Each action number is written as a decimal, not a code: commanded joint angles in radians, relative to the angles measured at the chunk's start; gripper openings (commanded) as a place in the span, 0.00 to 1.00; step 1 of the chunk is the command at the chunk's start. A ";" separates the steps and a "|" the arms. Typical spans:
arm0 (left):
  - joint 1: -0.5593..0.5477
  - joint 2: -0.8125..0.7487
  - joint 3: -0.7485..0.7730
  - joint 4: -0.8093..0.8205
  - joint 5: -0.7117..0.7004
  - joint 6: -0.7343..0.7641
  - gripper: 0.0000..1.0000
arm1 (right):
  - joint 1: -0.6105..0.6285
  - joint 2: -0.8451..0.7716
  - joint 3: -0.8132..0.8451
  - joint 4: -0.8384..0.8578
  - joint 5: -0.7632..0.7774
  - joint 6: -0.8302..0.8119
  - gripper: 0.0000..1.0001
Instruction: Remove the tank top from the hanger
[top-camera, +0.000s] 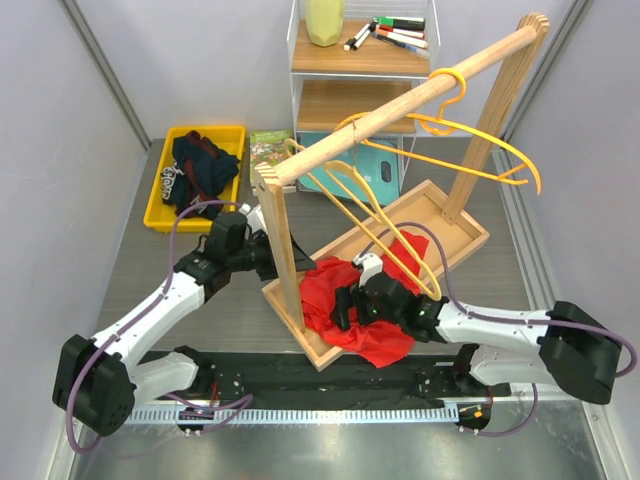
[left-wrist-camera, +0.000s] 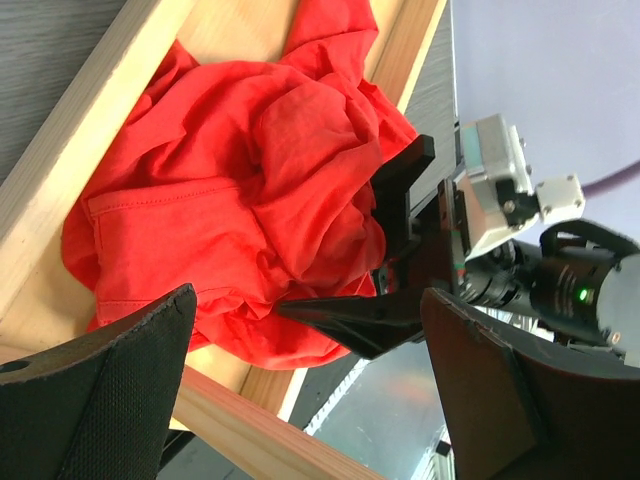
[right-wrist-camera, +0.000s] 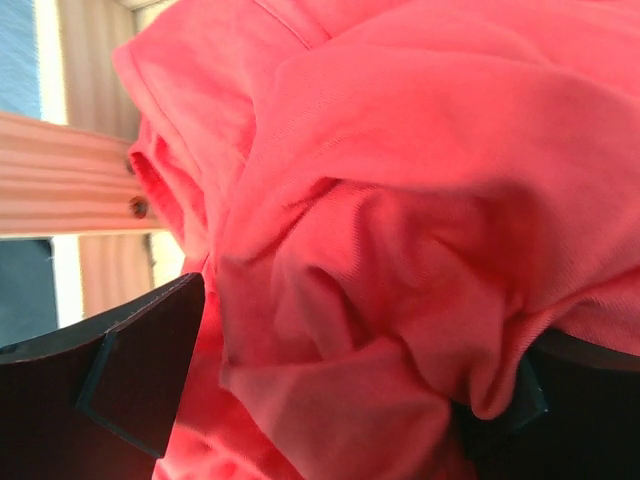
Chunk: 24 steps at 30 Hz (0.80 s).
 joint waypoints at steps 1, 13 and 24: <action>-0.003 -0.009 -0.010 0.033 -0.005 -0.012 0.93 | 0.101 0.109 0.017 0.032 0.247 0.050 1.00; -0.002 -0.009 -0.020 0.055 0.033 -0.018 0.96 | 0.151 0.202 -0.002 0.310 0.354 0.142 0.09; -0.034 0.159 -0.011 0.206 0.249 -0.037 1.00 | 0.054 0.013 -0.145 0.546 0.132 0.122 0.01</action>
